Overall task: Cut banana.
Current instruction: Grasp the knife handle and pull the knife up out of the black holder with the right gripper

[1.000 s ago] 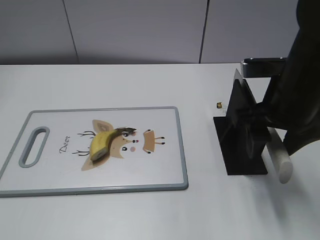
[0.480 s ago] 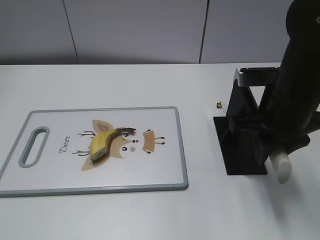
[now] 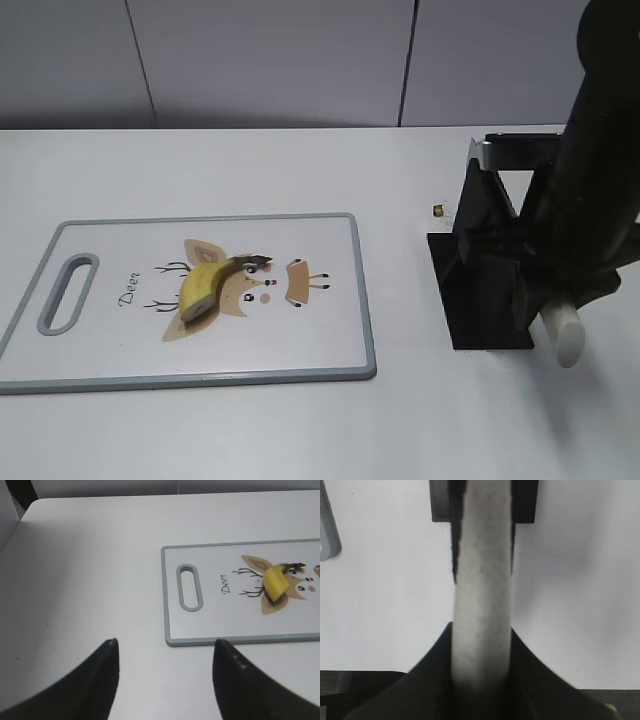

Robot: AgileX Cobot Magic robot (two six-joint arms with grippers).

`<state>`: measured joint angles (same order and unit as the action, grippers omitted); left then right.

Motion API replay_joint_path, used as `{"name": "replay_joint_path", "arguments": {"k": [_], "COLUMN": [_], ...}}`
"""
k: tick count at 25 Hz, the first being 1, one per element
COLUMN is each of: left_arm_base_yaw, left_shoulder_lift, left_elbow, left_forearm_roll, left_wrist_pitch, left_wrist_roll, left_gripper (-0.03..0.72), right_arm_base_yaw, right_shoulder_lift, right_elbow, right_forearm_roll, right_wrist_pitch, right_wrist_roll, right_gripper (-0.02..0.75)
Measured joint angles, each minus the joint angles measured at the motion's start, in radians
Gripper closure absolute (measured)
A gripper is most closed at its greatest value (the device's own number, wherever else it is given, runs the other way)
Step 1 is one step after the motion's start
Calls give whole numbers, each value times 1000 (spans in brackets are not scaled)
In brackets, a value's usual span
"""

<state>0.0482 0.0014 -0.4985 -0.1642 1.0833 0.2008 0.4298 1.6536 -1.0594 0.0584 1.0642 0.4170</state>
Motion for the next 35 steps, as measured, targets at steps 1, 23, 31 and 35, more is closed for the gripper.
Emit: {"name": "replay_joint_path", "arguments": {"k": [1,23,31,35], "left_arm_base_yaw": [0,0,0,0], "left_shoulder_lift": [0,0,0,21], "left_elbow": [0,0,0,0], "left_forearm_roll": [0,0,0,0], "left_wrist_pitch": [0,0,0,-1], "left_wrist_roll": [0,1,1,1], "left_gripper": [112,114,130,130], "right_arm_base_yaw": [0,1,1,1], "right_shoulder_lift": [-5,-199,-241,-241], "right_elbow": [0,-39,-142,-183], "right_forearm_roll": [2,-58,-58,-64], "right_wrist_pitch": [2,56,112,132], "right_wrist_roll": [0,23,26,26], "right_gripper": [576,577,577,577]}}
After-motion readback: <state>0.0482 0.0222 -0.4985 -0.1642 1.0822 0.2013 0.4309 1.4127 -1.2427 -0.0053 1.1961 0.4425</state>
